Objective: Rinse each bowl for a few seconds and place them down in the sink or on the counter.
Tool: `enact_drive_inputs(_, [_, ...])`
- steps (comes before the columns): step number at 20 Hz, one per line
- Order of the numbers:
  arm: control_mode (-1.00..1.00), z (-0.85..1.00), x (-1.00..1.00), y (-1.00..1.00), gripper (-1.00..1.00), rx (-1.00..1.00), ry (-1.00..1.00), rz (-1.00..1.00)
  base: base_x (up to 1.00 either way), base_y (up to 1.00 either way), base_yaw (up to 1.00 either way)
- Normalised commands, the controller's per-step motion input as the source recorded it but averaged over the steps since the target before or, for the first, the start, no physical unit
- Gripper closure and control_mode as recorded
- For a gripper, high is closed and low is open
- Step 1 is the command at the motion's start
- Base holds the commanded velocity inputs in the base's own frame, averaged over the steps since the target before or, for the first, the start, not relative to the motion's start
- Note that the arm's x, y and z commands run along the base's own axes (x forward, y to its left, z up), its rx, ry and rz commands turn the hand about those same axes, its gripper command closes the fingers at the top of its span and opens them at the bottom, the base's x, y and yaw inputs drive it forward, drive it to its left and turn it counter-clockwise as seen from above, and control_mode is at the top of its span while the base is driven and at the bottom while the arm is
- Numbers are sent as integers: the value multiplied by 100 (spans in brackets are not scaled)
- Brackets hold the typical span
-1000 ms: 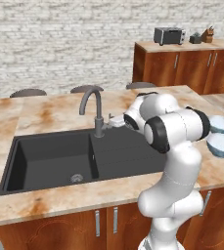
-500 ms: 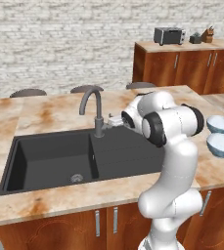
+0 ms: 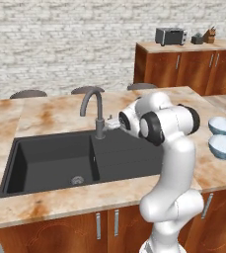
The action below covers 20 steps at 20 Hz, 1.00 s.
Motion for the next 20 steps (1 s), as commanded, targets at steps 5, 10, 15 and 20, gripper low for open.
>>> enact_drive_inputs(5, [-100,-8,30,4,-100,1,0,-4,0,0,0])
enact_drive_inputs(10, [-100,-3,35,-1,-100,2,2,-3,0,0,0])
enact_drive_inputs(15, [-100,-8,32,0,-100,1,3,-3,0,0,0])
enact_drive_inputs(20, [-100,-10,30,-6,-100,1,5,-2,0,0,0])
